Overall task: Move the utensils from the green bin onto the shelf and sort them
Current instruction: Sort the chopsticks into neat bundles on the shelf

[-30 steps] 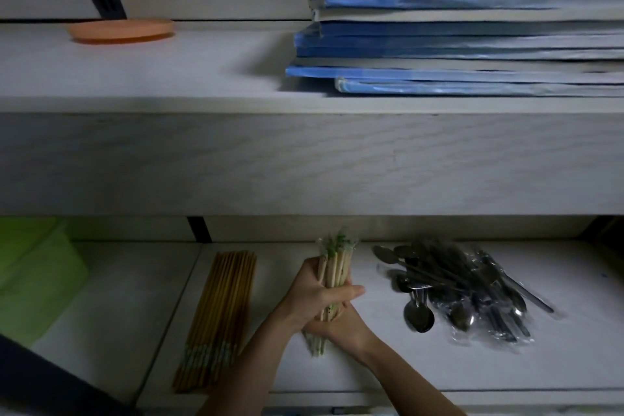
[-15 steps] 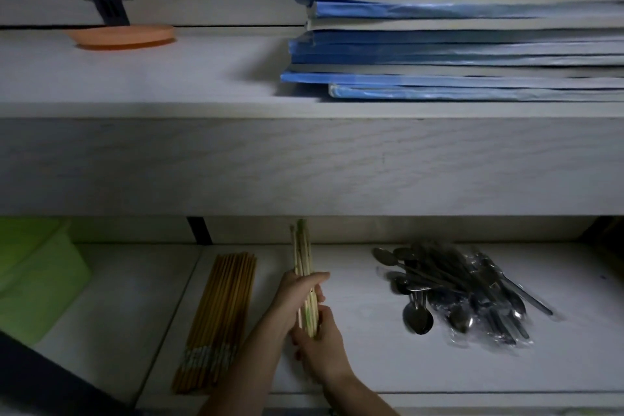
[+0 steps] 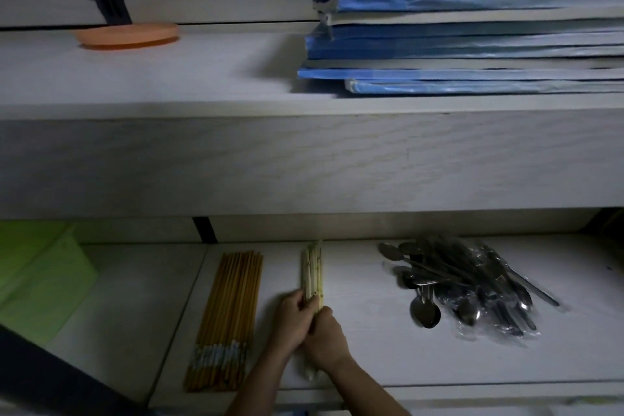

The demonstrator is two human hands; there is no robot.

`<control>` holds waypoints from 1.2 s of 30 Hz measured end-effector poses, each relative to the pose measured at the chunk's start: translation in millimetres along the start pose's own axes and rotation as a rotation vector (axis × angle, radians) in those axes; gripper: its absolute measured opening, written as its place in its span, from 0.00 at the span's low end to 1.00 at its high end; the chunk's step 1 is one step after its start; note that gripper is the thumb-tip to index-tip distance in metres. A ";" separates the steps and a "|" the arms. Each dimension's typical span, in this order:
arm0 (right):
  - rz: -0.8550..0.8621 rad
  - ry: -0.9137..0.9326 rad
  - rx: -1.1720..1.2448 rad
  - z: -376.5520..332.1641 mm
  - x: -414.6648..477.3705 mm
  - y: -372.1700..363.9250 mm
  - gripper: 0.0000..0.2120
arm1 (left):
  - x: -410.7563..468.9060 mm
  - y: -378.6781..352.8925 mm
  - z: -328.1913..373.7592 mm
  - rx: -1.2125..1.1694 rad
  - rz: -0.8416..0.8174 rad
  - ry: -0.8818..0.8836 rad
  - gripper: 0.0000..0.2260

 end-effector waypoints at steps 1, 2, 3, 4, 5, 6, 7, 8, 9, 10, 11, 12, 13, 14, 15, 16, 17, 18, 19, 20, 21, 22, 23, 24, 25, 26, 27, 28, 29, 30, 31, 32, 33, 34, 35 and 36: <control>-0.017 0.039 -0.065 -2.0 0.6 0.6 0.20 | 1.1 0.6 -0.9 0.016 0.001 -0.005 0.08; -0.035 0.057 -0.130 -1.6 1.1 0.6 0.20 | 1.2 1.3 -0.6 0.041 0.003 -0.016 0.08; -0.036 0.066 -0.182 -0.1 2.7 1.1 0.21 | 2.3 1.6 -0.8 0.065 0.015 -0.035 0.07; -0.030 0.065 -0.222 2.3 4.0 2.3 0.22 | 3.0 1.2 -0.7 0.094 0.025 -0.049 0.07; -0.025 0.073 -0.253 3.9 5.5 2.9 0.23 | 2.7 0.6 0.9 0.124 0.033 -0.070 0.06; -0.019 0.085 -0.269 4.3 6.4 4.0 0.23 | 2.1 -0.1 3.4 0.153 0.039 -0.088 0.06; -0.012 0.099 -0.267 3.3 6.2 5.5 0.23 | 1.5 -0.3 5.4 0.182 0.049 -0.103 0.06; -0.008 0.097 -0.249 3.7 5.3 7.3 0.23 | 0.7 0.5 7.7 0.209 0.063 -0.120 0.06; 0.003 0.090 -0.213 4.7 4.5 9.5 0.23 | 0.5 1.1 8.7 0.228 0.073 -0.141 0.06; 0.026 0.088 -0.171 5.5 3.8 12.3 0.23 | -0.3 2.0 8.9 0.238 0.074 -0.155 0.06; 0.056 0.096 -0.138 6.0 2.7 15.3 0.23 | -2.4 3.8 9.9 0.239 0.070 -0.167 0.06; 0.083 0.110 -0.119 6.4 1.2 17.9 0.23 | -5.8 6.4 10.7 0.235 0.059 -0.172 0.07; 0.106 0.132 -0.104 6.5 -0.8 20.4 0.23 | -10.4 10.4 12.6 0.214 0.047 -0.180 0.08; 0.125 0.148 -0.089 7.2 -3.2 22.9 0.23 | -15.6 13.7 13.6 0.189 0.023 -0.182 0.10; 0.138 0.162 -0.072 8.7 -5.5 25.1 0.23 | -20.8 15.9 13.9 0.157 -0.014 -0.182 0.12; 0.144 0.172 -0.060 10.4 -8.1 27.1 0.22 | -25.4 16.8 11.5 0.119 -0.065 -0.172 0.15; 0.152 0.184 -0.047 11.8 -10.2 29.6 0.22 | -29.2 17.1 8.3 0.084 -0.121 -0.162 0.18; 0.159 0.192 -0.033 14.1 -12.1 31.5 0.21 | -32.9 17.6 4.4 0.070 -0.179 -0.157 0.21; 0.165 0.196 -0.011 16.1 -13.8 33.6 0.20 | -37.3 17.3 0.7 0.084 -0.246 -0.164 0.25; 0.164 0.189 0.018 18.2 -14.8 34.8 0.20 | -40.7 15.9 -4.5 0.129 -0.318 -0.181 0.30; 0.162 0.185 0.051 19.5 -15.4 35.7 0.20 | -43.6 15.7 -7.8 0.190 -0.378 -0.223 0.36; 0.160 0.177 0.077 21.1 -15.9 36.0 0.19 | -44.5 14.8 -11.7 0.261 -0.425 -0.276 0.43; 0.160 0.170 0.095 22.2 -15.9 36.4 0.20 | -45.8 14.9 -14.6 0.333 -0.465 -0.322 0.48; 0.162 0.161 0.105 23.3 -15.5 36.3 0.20 | -46.7 14.8 -17.5 0.399 -0.493 -0.353 0.51; 0.166 0.156 0.111 24.5 -14.7 35.9 0.21 | -47.7 14.8 -18.3 0.442 -0.511 -0.382 0.54; 0.170 0.152 0.115 25.1 -13.7 35.6 0.21 | -48.5 14.7 -18.1 0.468 -0.518 -0.404 0.56; 0.169 0.147 0.115 25.7 -12.8 34.6 0.21 | -48.8 14.6 -17.9 0.481 -0.517 -0.417 0.58; 0.166 0.143 0.113 25.7 -12.6 33.6 0.21 | -48.0 15.2 -17.7 0.475 -0.502 -0.429 0.57; 0.165 0.144 0.115 25.0 -12.1 32.8 0.21 | -46.9 16.3 -16.6 0.464 -0.481 -0.442 0.54; 0.167 0.145 0.118 24.8 -11.8 32.3 0.21 | -44.9 17.8 -15.6 0.456 -0.454 -0.457 0.51; 0.171 0.143 0.120 24.5 -11.4 32.1 0.21 | -42.8 19.3 -15.1 0.454 -0.428 -0.471 0.49; 0.176 0.139 0.120 24.8 -11.1 31.8 0.22 | -41.3 20.4 -14.3 0.455 -0.410 -0.484 0.48; 0.182 0.134 0.116 25.3 -10.6 31.7 0.22 | -40.5 21.1 -14.0 0.456 -0.403 -0.490 0.47; 0.189 0.135 0.112 25.8 -10.5 31.4 0.23 | -40.4 21.5 -13.2 0.455 -0.400 -0.493 0.47; 0.192 0.132 0.110 26.5 -10.9 30.8 0.23 | -40.1 21.9 -13.5 0.451 -0.400 -0.489 0.47; 0.197 0.131 0.112 27.3 -11.3 30.6 0.23 | -39.7 21.9 -14.0 0.445 -0.401 -0.483 0.47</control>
Point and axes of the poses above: each hand's wrist, its own x-axis towards the middle knuckle, its own y-axis out of the back of the hand, z = x × y, the point moved 9 cm from there along x, towards the middle knuckle, and after that the axes turned 14 degrees about z, right-handed, at the moved point
